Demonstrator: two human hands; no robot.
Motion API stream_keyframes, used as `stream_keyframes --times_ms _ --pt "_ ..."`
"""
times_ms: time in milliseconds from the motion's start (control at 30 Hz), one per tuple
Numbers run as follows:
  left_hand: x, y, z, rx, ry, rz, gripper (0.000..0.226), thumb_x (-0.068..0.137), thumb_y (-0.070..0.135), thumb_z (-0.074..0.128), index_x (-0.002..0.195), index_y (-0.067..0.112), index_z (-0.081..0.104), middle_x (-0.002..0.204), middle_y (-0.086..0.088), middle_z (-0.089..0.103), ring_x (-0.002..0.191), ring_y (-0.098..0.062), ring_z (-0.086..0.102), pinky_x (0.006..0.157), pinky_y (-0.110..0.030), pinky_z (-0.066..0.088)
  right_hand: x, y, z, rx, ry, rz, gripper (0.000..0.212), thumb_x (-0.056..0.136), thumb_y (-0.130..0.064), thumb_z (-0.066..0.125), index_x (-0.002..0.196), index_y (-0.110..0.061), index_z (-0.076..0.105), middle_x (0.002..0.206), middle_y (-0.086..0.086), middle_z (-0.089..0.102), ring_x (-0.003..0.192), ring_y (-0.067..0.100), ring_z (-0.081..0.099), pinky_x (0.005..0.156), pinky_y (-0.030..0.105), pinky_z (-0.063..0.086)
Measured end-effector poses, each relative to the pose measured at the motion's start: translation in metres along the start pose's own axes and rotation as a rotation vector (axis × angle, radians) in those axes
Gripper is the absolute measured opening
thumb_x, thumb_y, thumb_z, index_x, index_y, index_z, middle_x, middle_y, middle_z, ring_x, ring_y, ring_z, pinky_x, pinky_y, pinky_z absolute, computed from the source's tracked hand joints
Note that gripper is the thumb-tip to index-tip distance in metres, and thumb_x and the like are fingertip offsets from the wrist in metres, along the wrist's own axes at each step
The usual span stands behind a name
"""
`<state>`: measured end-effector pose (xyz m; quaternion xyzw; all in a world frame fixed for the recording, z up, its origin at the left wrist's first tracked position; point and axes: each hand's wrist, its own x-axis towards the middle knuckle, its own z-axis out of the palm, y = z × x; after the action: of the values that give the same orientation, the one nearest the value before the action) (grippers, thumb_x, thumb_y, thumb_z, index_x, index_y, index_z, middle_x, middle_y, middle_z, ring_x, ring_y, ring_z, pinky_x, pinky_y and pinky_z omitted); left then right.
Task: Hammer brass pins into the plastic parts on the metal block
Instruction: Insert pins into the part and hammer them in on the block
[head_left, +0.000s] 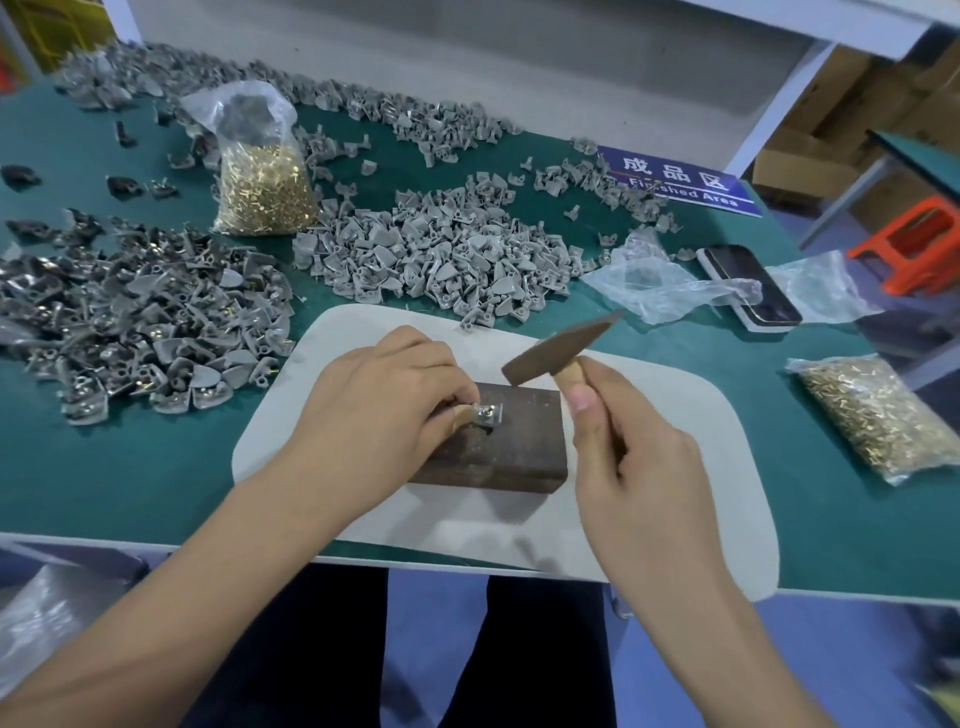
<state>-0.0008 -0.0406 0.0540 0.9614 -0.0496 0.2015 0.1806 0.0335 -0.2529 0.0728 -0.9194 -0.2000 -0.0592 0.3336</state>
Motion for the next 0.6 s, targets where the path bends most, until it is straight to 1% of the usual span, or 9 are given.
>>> stream_keyframes --times_ms 100,200,300,367,433,467,533,567,600 --pt "0.001 -0.001 -0.001 0.015 -0.007 0.013 0.008 0.09 0.04 0.071 0.091 0.032 0.074 0.09 0.015 0.065 0.1 -0.015 0.057 0.072 -0.033 0.048 0.0 -0.003 0.0 -0.069 -0.088 -0.01 0.041 0.101 -0.064 0.024 0.127 -0.051 0.053 0.081 -0.006 0.07 0.077 0.028 0.062 0.068 0.043 0.054" --pt "0.001 -0.002 -0.002 0.014 -0.007 0.019 0.006 0.089 0.038 0.072 0.09 0.032 0.075 0.089 0.015 0.066 0.098 -0.015 0.058 0.069 -0.03 0.045 0.002 -0.001 0.0 -0.046 -0.013 -0.018 0.039 0.102 -0.061 0.027 0.126 -0.048 0.054 0.079 -0.007 0.068 0.074 0.027 0.061 0.065 0.043 0.053" --pt "0.001 -0.003 -0.002 0.012 -0.015 0.009 0.007 0.089 0.039 0.072 0.09 0.033 0.075 0.088 0.016 0.065 0.097 -0.015 0.058 0.07 -0.031 0.047 0.005 -0.002 0.0 -0.06 -0.084 -0.021 0.038 0.1 -0.06 0.028 0.126 -0.048 0.053 0.075 -0.005 0.066 0.074 0.03 0.061 0.067 0.044 0.054" --pt "0.001 -0.004 -0.003 0.003 -0.019 0.001 0.006 0.089 0.039 0.072 0.09 0.034 0.075 0.088 0.017 0.065 0.097 -0.013 0.057 0.069 -0.031 0.046 0.01 0.002 -0.001 -0.071 -0.055 -0.041 0.038 0.101 -0.06 0.028 0.127 -0.049 0.053 0.078 -0.011 0.068 0.074 0.024 0.061 0.068 0.041 0.054" --pt "0.001 -0.004 -0.003 -0.012 -0.022 -0.01 0.005 0.088 0.039 0.073 0.089 0.034 0.075 0.087 0.018 0.065 0.097 -0.013 0.057 0.069 -0.03 0.046 0.01 0.003 -0.003 0.016 0.027 -0.041 0.036 0.104 -0.054 0.035 0.13 -0.045 0.057 0.075 -0.022 0.062 0.066 0.009 0.054 0.064 0.035 0.049" --pt "0.001 -0.004 -0.003 -0.016 -0.025 -0.016 0.005 0.088 0.039 0.073 0.089 0.035 0.074 0.086 0.019 0.064 0.097 -0.013 0.057 0.068 -0.03 0.046 0.009 0.003 -0.003 0.029 0.024 -0.044 0.036 0.104 -0.053 0.036 0.131 -0.045 0.057 0.076 -0.024 0.061 0.066 0.007 0.053 0.063 0.033 0.048" --pt "0.002 -0.005 -0.004 -0.019 -0.041 -0.018 0.006 0.088 0.042 0.071 0.089 0.036 0.073 0.086 0.019 0.063 0.097 -0.011 0.055 0.069 -0.031 0.047 0.006 0.0 -0.003 -0.055 -0.06 -0.054 0.036 0.101 -0.058 0.032 0.129 -0.05 0.053 0.083 -0.018 0.07 0.073 0.016 0.062 0.066 0.035 0.052" --pt "0.002 -0.006 -0.004 -0.02 -0.052 -0.022 0.008 0.089 0.044 0.068 0.09 0.037 0.072 0.086 0.02 0.063 0.098 -0.01 0.054 0.071 -0.032 0.047 0.006 0.001 -0.003 -0.091 -0.085 -0.063 0.036 0.099 -0.061 0.03 0.127 -0.053 0.051 0.083 -0.015 0.071 0.076 0.02 0.064 0.066 0.037 0.053" --pt "0.002 -0.007 -0.005 -0.023 -0.066 -0.026 0.009 0.09 0.046 0.067 0.092 0.038 0.072 0.087 0.02 0.062 0.1 -0.008 0.053 0.073 -0.032 0.048 0.006 0.002 -0.003 -0.095 -0.062 -0.068 0.036 0.099 -0.062 0.03 0.126 -0.052 0.052 0.078 -0.016 0.069 0.072 0.018 0.062 0.064 0.038 0.052"
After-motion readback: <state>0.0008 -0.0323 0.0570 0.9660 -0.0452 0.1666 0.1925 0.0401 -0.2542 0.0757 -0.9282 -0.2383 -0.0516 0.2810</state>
